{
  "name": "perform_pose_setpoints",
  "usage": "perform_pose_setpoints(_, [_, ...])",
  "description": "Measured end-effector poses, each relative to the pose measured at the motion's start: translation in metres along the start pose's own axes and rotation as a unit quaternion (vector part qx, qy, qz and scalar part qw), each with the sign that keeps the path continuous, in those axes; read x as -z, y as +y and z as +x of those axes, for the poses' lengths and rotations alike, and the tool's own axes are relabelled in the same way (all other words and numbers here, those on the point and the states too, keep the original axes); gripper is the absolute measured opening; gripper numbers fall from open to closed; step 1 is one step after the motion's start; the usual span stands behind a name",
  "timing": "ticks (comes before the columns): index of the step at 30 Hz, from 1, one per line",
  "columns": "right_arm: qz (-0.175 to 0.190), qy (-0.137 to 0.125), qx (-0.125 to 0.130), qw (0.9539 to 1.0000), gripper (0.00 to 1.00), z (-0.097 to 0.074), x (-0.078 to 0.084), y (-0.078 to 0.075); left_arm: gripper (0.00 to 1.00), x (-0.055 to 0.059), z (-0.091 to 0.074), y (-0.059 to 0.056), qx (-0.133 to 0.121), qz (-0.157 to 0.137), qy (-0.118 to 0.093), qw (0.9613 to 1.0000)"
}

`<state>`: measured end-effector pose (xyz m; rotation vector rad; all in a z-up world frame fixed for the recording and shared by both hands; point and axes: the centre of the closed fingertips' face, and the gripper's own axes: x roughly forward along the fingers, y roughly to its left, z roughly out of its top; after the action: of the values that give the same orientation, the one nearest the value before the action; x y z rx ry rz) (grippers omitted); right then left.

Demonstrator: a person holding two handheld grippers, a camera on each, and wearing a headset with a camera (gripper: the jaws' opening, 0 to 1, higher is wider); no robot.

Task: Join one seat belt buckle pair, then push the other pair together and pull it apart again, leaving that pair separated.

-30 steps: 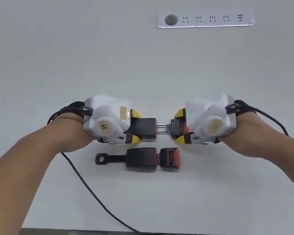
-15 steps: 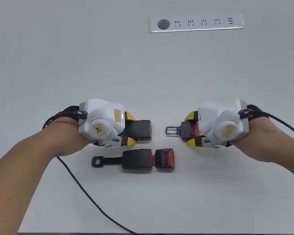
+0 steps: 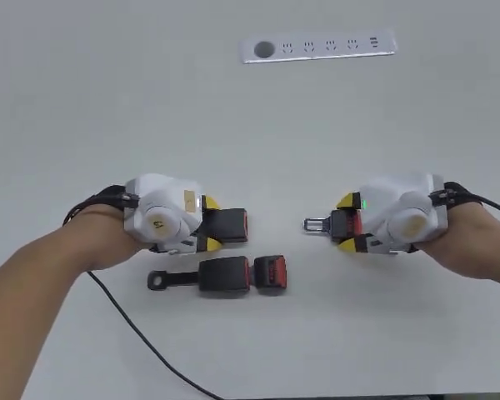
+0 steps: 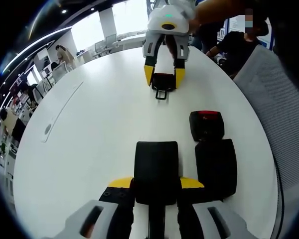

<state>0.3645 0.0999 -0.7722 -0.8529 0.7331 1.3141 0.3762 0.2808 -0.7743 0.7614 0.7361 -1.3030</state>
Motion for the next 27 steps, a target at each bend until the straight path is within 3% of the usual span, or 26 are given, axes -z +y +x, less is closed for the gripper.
perform_pose_setpoints(9, [0.009, 0.012, 0.002, 0.9999, 0.32, -0.013, 0.017, -0.001, 0.34, 0.001, 0.001, 0.001, 0.000, -0.001, 0.002, 1.0000])
perform_pose_setpoints(27, [0.013, 0.016, 0.008, 0.9998, 0.34, -0.013, 0.022, -0.003, 0.38, 0.003, 0.001, 0.005, -0.010, -0.012, -0.003, 0.9999])
